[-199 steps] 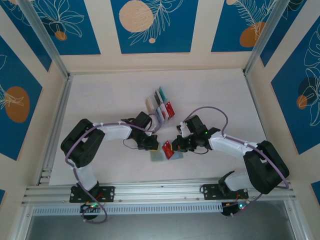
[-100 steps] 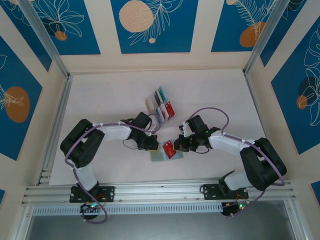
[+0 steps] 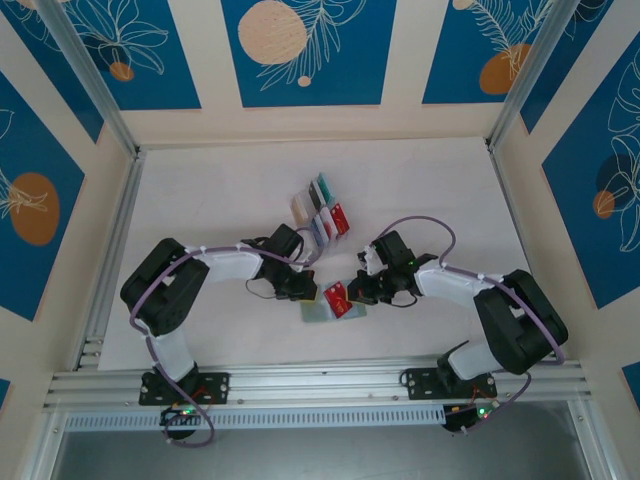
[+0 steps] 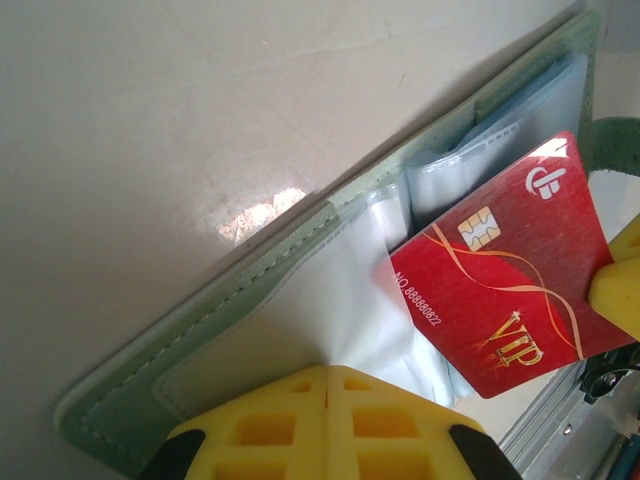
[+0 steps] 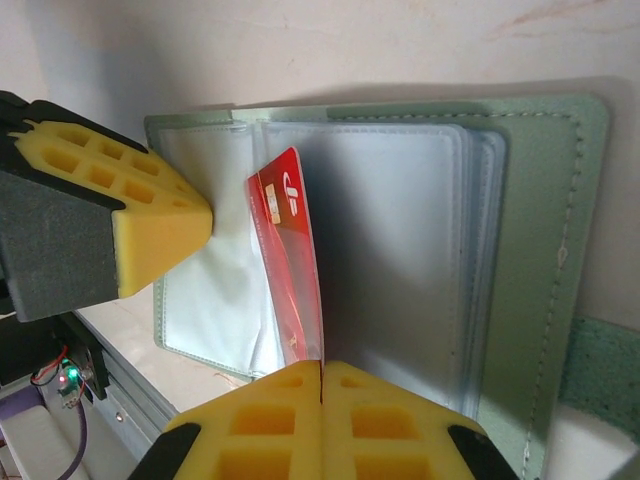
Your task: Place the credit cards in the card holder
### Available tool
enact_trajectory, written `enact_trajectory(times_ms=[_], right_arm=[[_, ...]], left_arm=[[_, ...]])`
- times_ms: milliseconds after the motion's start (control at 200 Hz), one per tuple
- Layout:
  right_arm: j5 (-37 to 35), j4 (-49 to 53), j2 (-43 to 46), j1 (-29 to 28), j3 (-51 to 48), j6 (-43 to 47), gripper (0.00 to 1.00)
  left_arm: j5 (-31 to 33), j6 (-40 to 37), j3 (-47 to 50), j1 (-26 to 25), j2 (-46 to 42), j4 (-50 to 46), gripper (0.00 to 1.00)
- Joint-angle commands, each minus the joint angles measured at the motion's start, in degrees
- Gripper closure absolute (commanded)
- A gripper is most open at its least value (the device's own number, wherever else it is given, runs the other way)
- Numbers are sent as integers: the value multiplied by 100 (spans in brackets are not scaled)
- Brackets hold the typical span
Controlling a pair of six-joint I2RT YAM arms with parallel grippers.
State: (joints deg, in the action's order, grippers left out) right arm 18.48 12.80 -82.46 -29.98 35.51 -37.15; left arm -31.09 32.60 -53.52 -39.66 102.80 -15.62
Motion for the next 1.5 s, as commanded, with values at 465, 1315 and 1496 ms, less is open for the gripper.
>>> enact_trajectory(times_ms=[465,1315,1496], right_arm=[[339,-546,-568,-36,149,-346,100],[162,-1442,-833,-334,-136,-1143,100],[-20,-1339,-886,-375,-166,-1134,100]], left_arm=[[331,-35,262,-45,187,-263,100],[293,129,386,-42,0,-168,100],[-136,417,436,4,-271,160,98]])
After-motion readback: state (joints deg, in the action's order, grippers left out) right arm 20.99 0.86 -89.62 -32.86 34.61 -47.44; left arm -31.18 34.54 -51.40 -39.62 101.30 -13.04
